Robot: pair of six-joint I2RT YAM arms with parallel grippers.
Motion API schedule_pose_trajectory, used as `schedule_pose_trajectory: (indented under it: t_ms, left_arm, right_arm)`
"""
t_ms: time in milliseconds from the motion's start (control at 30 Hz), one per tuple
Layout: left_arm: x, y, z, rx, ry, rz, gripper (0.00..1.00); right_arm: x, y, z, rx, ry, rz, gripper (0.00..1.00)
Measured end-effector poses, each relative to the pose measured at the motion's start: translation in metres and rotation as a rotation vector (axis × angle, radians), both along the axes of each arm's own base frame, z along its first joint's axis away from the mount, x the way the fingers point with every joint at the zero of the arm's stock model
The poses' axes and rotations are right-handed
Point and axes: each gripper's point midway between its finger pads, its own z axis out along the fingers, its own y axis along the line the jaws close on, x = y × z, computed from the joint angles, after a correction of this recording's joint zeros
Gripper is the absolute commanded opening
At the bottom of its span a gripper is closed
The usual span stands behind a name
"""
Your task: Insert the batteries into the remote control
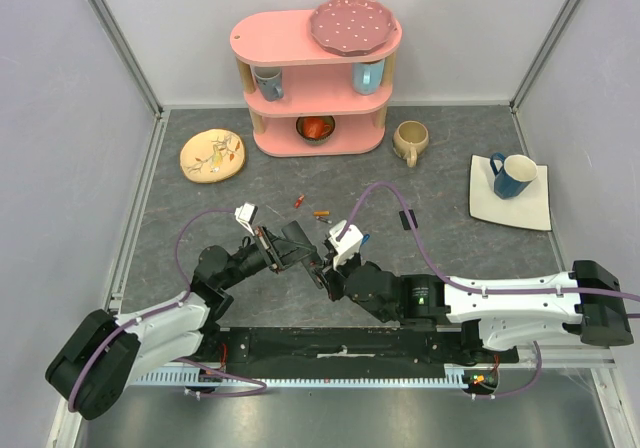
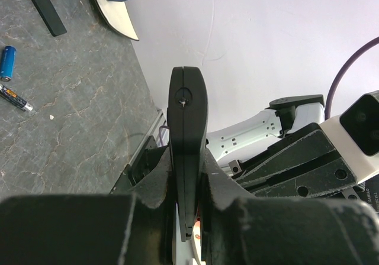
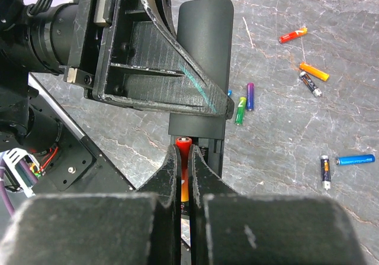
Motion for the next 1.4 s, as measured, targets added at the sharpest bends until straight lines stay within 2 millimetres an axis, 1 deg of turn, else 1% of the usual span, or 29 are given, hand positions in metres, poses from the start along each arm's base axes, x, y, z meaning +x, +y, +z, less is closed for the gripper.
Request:
schedule_pose_trajectory:
  t_ms: [167, 400, 733, 833, 933, 967, 1067, 1400]
  left_arm:
    - [0.0, 0.0, -0.001, 0.004, 0.004, 0.002, 0.02]
    - [0.002, 0.0, -0.013, 0.038, 0.047, 0.009, 0.02]
    - [0.004, 0.001, -0.023, 0.069, 0.076, 0.02, 0.02]
    - [0.003, 0.001, -0.022, 0.068, 0.069, 0.022, 0.02]
    - [0.004, 0.002, -0.02, 0.065, 0.059, 0.025, 0.02]
    - [0.003, 0.002, -0.019, 0.063, 0.056, 0.025, 0.02]
    - [0.003, 0.002, -0.018, 0.062, 0.05, 0.026, 0.02]
    - [0.003, 0.002, -0.016, 0.058, 0.044, 0.025, 0.02]
  right_arm:
    - [-0.002, 0.0, -0.006, -0.002, 0.026, -0.009, 0.0]
    - [-0.003, 0.001, -0.018, -0.025, 0.061, -0.03, 0.0]
    - [-0.002, 0.004, -0.028, -0.065, 0.084, -0.052, 0.0]
    - [-0.002, 0.004, -0.028, -0.072, 0.086, -0.058, 0.03]
    - [-0.002, 0.004, -0.026, -0.072, 0.088, -0.061, 0.12]
    - [-0.002, 0.004, -0.026, -0.07, 0.088, -0.063, 0.17]
    - [-0.002, 0.005, -0.025, -0.062, 0.094, -0.068, 0.24]
    - [-0.004, 0.005, -0.026, -0.048, 0.116, -0.08, 0.3]
